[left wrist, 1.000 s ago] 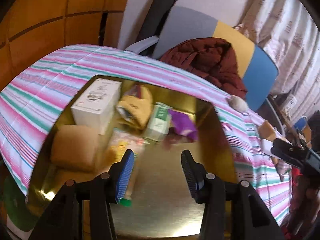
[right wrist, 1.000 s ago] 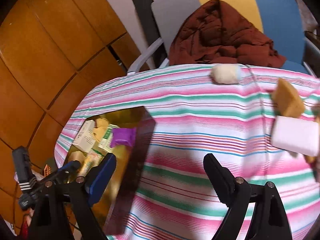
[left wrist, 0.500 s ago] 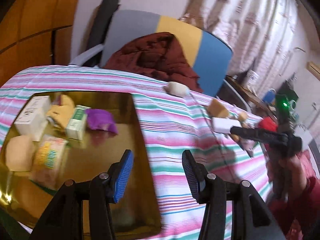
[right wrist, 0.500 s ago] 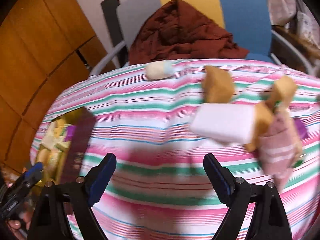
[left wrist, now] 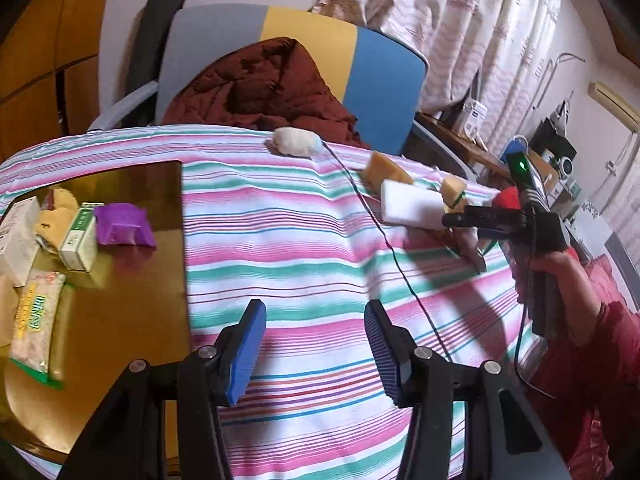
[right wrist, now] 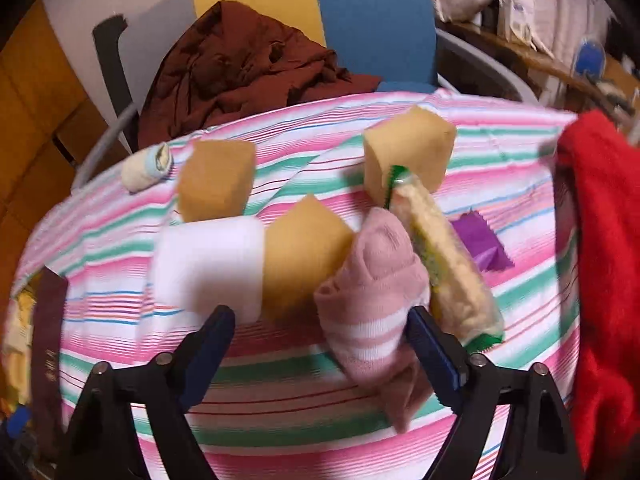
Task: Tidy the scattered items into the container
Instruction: 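Move both tools from the tin back toward the remaining table items, then grasp the white foam block with the left tool while the right grasps the pink striped sock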
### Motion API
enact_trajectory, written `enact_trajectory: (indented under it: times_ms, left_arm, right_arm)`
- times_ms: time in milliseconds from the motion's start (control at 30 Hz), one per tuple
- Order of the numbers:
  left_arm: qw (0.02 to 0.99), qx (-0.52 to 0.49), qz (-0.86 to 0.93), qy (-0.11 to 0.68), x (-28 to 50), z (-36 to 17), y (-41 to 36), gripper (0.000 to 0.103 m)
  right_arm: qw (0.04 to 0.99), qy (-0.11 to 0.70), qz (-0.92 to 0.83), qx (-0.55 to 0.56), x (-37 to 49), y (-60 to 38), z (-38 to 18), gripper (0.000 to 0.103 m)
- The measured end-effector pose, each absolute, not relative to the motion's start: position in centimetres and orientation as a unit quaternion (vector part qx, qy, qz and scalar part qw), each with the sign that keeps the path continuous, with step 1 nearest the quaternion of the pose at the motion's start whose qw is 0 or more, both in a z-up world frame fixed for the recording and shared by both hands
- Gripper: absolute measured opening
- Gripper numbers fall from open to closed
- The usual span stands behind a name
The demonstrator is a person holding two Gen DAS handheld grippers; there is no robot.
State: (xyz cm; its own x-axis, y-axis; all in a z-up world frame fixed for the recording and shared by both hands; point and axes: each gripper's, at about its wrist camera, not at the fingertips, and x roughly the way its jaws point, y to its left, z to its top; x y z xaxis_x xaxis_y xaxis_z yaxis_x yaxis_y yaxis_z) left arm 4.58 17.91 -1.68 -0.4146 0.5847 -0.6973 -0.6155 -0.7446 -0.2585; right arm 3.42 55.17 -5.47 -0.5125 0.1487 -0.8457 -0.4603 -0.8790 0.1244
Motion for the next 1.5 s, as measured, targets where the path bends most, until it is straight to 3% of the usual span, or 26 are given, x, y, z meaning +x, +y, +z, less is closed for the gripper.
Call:
enact_trajectory:
  times_ms: [267,567,633,700,967,1033,1167,1200,1500]
  left_arm:
    - [0.367,-0.420,0.830,0.023,5.1,-2.7,19.4,0.052]
    - [0.365,-0.423,0.829,0.022,5.1,-2.8,20.2,0.052]
    - [0.363,-0.421,0.831,0.024,5.0,-2.7,20.3,0.052]
    - [0.363,-0.421,0.831,0.025,4.8,-2.7,20.4,0.052]
    - [0.368,-0.426,0.826,0.039,4.3,-3.1,21.9,0.052]
    - [0.373,-0.425,0.823,0.045,4.1,-3.1,22.6,0.052]
    - [0.380,-0.428,0.818,0.057,3.6,-3.2,24.2,0.052]
    - [0.383,-0.430,0.816,0.059,3.4,-3.3,24.6,0.052]
    - [0.400,-0.447,0.797,0.072,1.4,-4.1,29.3,0.054]
  right_arm:
    - [0.172,0.100,0.857,-0.476,3.4,53.2,-5.4,0.062]
    - [0.041,0.181,0.877,-0.444,3.9,51.5,-4.0,0.061]
    - [0.056,0.157,0.882,-0.440,3.9,51.0,-3.5,0.064]
    - [0.095,0.141,0.883,-0.438,4.3,51.5,-3.4,0.081]
    - [0.192,0.160,0.859,-0.447,4.7,55.3,-3.8,0.084]
    - [0.183,0.171,0.844,-0.474,4.1,55.7,-5.1,0.079]
    - [0.183,0.199,0.823,-0.499,3.4,56.6,-6.9,0.057]
    - [0.189,0.195,0.825,-0.496,3.5,56.9,-6.6,0.046]
    - [0.179,0.286,0.823,-0.457,5.0,59.0,-5.8,0.041]
